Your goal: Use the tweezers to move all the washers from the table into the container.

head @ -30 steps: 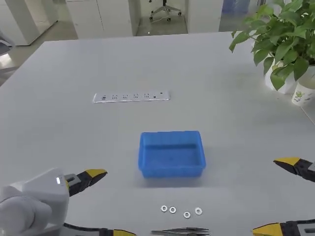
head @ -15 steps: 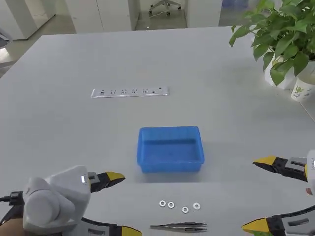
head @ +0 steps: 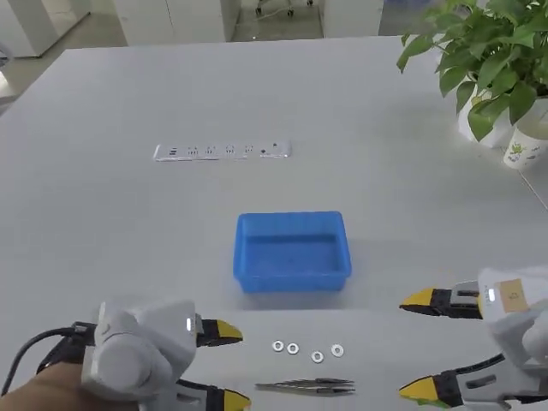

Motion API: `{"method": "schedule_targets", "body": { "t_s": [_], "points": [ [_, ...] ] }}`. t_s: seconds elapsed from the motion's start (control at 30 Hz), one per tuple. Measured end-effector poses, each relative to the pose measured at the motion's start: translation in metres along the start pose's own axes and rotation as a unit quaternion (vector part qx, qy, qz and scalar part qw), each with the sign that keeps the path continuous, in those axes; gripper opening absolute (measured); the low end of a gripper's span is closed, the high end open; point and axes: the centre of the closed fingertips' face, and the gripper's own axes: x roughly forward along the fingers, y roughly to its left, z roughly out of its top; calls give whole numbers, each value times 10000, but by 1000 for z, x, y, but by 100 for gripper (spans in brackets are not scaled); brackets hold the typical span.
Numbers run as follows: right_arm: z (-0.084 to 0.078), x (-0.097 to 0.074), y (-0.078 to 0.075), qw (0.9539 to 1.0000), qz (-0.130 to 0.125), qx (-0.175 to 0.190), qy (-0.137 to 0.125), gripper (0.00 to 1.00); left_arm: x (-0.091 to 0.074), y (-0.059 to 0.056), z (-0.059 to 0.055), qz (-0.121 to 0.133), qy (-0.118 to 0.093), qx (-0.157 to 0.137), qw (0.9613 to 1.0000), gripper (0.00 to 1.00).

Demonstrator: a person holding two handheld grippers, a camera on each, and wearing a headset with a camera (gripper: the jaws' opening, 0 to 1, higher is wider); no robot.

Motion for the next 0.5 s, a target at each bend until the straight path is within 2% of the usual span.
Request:
{"method": "schedule_targets", "body": {
  "t_s": [0.2, 0.5],
  "points": [
    [2, 11, 7, 9997, 180, -162, 56, 50, 10, -4, -3, -141, 153, 157, 9997, 32],
    [-1, 27, 19, 9983, 401, -351, 230, 42, 24, -7, -9, -255, 381, 262, 9986, 24]
  ]
}}
